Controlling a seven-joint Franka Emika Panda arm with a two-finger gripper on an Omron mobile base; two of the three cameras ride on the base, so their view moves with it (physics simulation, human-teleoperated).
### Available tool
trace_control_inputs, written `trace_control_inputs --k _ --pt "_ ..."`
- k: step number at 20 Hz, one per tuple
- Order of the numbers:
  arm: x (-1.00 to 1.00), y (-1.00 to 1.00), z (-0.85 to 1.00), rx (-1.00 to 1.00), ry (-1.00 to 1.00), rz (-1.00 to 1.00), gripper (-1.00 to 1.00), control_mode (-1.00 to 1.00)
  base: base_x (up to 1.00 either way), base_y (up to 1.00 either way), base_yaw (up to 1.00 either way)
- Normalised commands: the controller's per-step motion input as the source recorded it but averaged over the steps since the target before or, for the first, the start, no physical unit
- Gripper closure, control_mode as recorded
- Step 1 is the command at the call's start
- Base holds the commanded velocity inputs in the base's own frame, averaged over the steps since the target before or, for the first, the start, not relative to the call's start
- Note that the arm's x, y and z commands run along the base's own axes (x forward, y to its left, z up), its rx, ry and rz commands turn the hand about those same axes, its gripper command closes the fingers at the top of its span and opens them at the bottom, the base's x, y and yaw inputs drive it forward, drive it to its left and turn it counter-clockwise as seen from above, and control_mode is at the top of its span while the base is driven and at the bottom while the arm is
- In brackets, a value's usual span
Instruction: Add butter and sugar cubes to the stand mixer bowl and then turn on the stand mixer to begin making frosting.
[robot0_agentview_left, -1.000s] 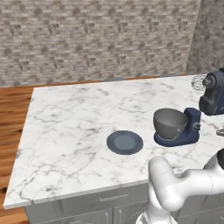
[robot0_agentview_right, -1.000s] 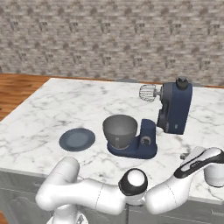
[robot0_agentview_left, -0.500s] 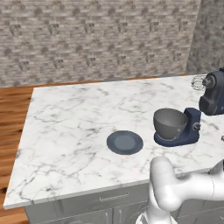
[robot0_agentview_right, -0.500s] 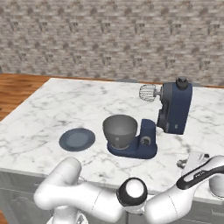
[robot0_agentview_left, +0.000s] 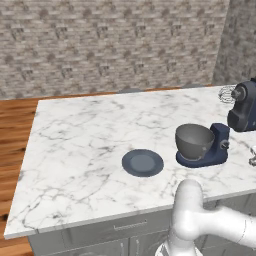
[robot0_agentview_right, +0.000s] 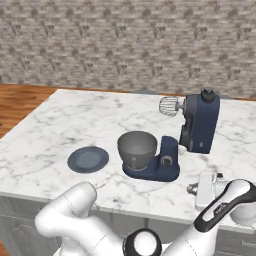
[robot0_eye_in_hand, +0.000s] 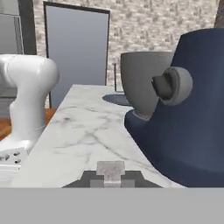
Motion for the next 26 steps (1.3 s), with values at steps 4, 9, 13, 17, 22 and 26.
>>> trace_control_inputs --k 4,9,13,17,22,26 --pt "-0.61 0.76 0.29 -0.05 -0.12 -0.02 1.00 -1.00 0.00 0.00 0.00" --pt "-0.68 0.66 0.34 -0.07 -0.15 -0.03 1.00 -1.00 0.00 0.00 0.00" --pt "-0.56 0.55 0.46 -0.11 -0.18 -0.07 1.00 -1.00 0.00 0.00 0.00" --pt "-0.27 0.47 0.70 -0.20 -0.21 -0.06 1.00 -1.00 0.00 0.00 0.00" --pt "-0.04 0.37 0.82 -0.24 -0.17 -0.04 1.00 -1.00 0.00 0.00 0.00" --pt "0.00 0.29 0.79 -0.25 -0.13 -0.03 1.00 -1.00 0.00 0.00 0.00"
